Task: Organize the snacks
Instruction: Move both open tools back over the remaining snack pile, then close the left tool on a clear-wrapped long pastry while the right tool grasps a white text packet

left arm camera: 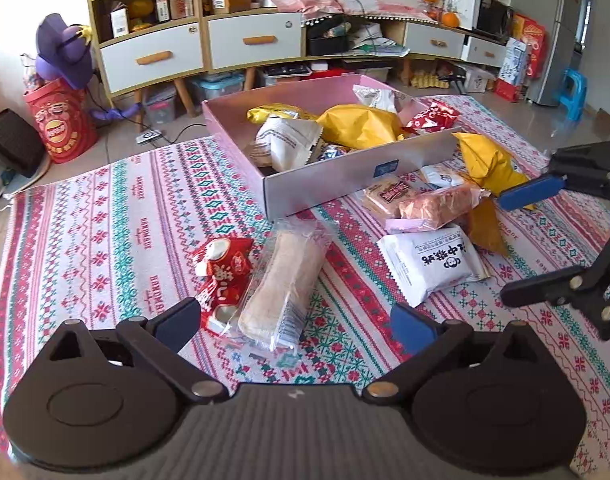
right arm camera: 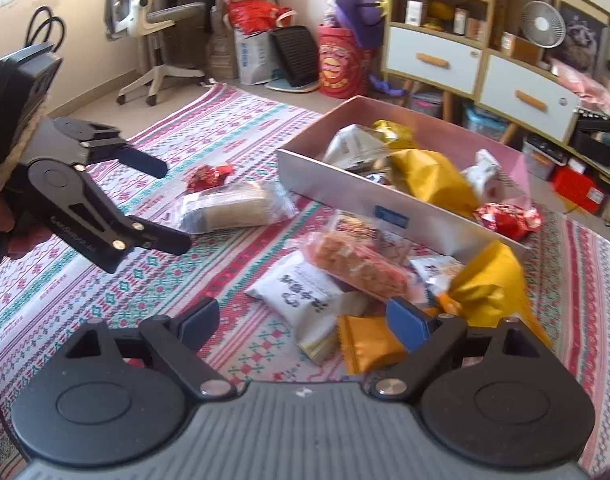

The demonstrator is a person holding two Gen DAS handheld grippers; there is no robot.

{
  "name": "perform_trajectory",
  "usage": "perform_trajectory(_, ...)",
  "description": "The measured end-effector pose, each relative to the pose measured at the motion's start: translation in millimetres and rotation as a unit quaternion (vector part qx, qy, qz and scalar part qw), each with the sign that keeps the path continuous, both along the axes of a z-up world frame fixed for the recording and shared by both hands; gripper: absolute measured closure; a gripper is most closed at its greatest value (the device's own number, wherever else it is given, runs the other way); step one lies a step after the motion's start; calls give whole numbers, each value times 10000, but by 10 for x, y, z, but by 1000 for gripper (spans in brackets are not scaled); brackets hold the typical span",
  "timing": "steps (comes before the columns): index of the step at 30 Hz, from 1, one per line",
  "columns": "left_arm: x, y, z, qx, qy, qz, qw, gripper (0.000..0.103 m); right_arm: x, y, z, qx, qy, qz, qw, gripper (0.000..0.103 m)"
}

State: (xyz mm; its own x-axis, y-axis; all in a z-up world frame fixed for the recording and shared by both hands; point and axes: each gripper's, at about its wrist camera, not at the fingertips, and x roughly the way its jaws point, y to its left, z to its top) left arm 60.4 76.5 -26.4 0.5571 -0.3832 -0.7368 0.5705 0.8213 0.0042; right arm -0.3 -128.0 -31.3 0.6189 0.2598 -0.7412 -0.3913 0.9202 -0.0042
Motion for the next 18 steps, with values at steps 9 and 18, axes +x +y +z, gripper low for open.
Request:
perform_trajectory(9,109,-128,4,-238,162,-435,9986,20,130,16,-145,-30,257,230,9994,34)
perform_trajectory(18,256,-168,-106,-123,224,-272,9993,23,288,58,-199,-285,234,336,9988,34)
